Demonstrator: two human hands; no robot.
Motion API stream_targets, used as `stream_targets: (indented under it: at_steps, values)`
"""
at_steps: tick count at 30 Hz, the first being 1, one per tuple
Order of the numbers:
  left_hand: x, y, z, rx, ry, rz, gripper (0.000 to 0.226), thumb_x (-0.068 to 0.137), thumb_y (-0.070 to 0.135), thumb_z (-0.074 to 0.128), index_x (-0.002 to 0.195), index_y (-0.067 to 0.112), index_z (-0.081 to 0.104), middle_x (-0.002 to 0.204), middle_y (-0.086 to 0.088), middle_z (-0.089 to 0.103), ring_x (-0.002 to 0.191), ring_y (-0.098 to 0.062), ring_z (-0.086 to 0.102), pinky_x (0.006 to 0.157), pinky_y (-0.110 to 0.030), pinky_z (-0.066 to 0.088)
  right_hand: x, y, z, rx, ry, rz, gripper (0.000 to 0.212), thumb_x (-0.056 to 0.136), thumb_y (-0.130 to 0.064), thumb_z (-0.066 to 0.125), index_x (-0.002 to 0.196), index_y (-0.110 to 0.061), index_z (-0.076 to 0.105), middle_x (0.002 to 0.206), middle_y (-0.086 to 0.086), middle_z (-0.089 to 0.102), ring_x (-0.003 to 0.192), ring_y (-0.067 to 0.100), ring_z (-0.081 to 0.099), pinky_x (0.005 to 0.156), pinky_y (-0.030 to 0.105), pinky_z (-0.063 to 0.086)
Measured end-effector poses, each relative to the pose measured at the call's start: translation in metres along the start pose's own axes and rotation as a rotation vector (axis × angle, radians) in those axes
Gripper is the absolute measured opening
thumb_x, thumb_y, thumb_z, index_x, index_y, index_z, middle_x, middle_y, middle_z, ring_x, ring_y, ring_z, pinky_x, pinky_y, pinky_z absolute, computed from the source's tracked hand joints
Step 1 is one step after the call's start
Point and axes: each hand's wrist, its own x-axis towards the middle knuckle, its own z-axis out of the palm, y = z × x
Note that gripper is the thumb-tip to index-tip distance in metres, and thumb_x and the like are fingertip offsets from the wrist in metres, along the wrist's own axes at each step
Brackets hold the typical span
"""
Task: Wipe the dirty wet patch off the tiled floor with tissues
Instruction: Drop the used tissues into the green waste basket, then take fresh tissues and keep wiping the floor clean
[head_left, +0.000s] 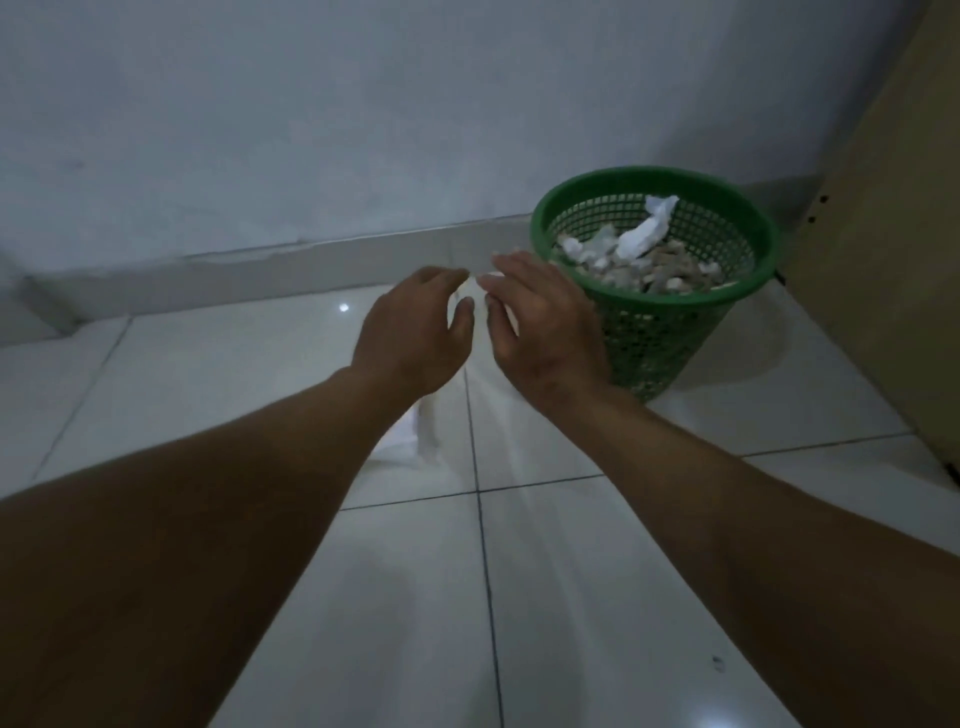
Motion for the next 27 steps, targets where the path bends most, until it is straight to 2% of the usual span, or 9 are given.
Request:
stream_targets:
  at_steps: [6,11,15,18,22,24,27]
  values:
    - [-0.044,-0.066,-0.002,0.065,-0.063,-0.102,0.043,0.100,0.030,0.047,0.140,0.016,0.051,0.142,-0.004,0.054,0.128,-0.023,0.051,0.105,-0.035,0.039,-0.035,-0.041,0.054,0.127,-0.217,0.040,0.023,0.088,-0.010,0.063,0.109,-0.010,0.073,0.117,0.008,0.070,0.110,0.023,0.064,0.095,0.036,0.051]
    - [-0.080,-0.117,0.001,0.099,-0.106,-0.192,0.045,0.099,0.030,0.049,0.141,0.015,0.050,0.143,-0.005,0.053,0.128,-0.024,0.051,0.105,-0.036,0.039,-0.068,-0.061,0.098,0.172,-0.385,0.078,0.025,0.088,-0.018,0.066,0.112,-0.013,0.071,0.121,0.005,0.069,0.114,0.023,0.063,0.097,0.039,0.050]
    - [-0.112,-0.148,0.014,0.100,-0.157,-0.276,0.050,0.096,0.031,0.053,0.142,0.014,0.048,0.146,-0.007,0.050,0.132,-0.025,0.047,0.109,-0.041,0.039,-0.093,-0.085,0.126,0.169,-0.528,0.064,0.037,0.086,-0.026,0.070,0.121,-0.012,0.067,0.131,0.006,0.062,0.127,0.024,0.054,0.107,0.041,0.039]
    - [-0.129,-0.162,0.023,0.087,-0.194,-0.310,0.057,0.094,0.032,0.057,0.146,0.013,0.043,0.151,-0.008,0.043,0.139,-0.026,0.040,0.113,-0.043,0.035,-0.104,-0.095,0.137,0.137,-0.568,-0.009,0.049,0.081,-0.022,0.075,0.127,-0.009,0.062,0.137,0.012,0.057,0.133,0.028,0.048,0.111,0.050,0.035]
    - [-0.137,-0.181,0.030,0.125,-0.268,-0.301,0.078,0.088,0.031,0.064,0.154,0.012,0.027,0.162,-0.009,0.021,0.150,-0.025,0.016,0.119,-0.044,0.024,-0.108,-0.099,0.148,0.083,-0.618,-0.025,0.044,0.096,-0.018,0.054,0.139,-0.018,0.052,0.151,0.006,0.042,0.145,0.023,0.029,0.119,0.041,0.014]
    - [-0.135,-0.189,0.032,0.129,-0.300,-0.295,0.086,0.088,0.030,0.065,0.156,0.012,0.017,0.164,-0.008,0.010,0.152,-0.024,0.006,0.121,-0.045,0.018,-0.110,-0.099,0.153,0.055,-0.586,-0.029,0.036,0.096,-0.014,0.052,0.131,-0.019,0.060,0.146,0.005,0.049,0.142,0.024,0.035,0.118,0.040,0.018]
    - [-0.131,-0.199,0.037,0.100,-0.309,-0.301,0.091,0.088,0.033,0.068,0.156,0.012,0.011,0.165,-0.006,0.006,0.152,-0.022,0.004,0.121,-0.041,0.018,-0.114,-0.100,0.158,0.061,-0.495,-0.015,0.026,0.089,-0.007,0.062,0.113,-0.014,0.072,0.126,0.009,0.065,0.127,0.030,0.054,0.109,0.045,0.037]
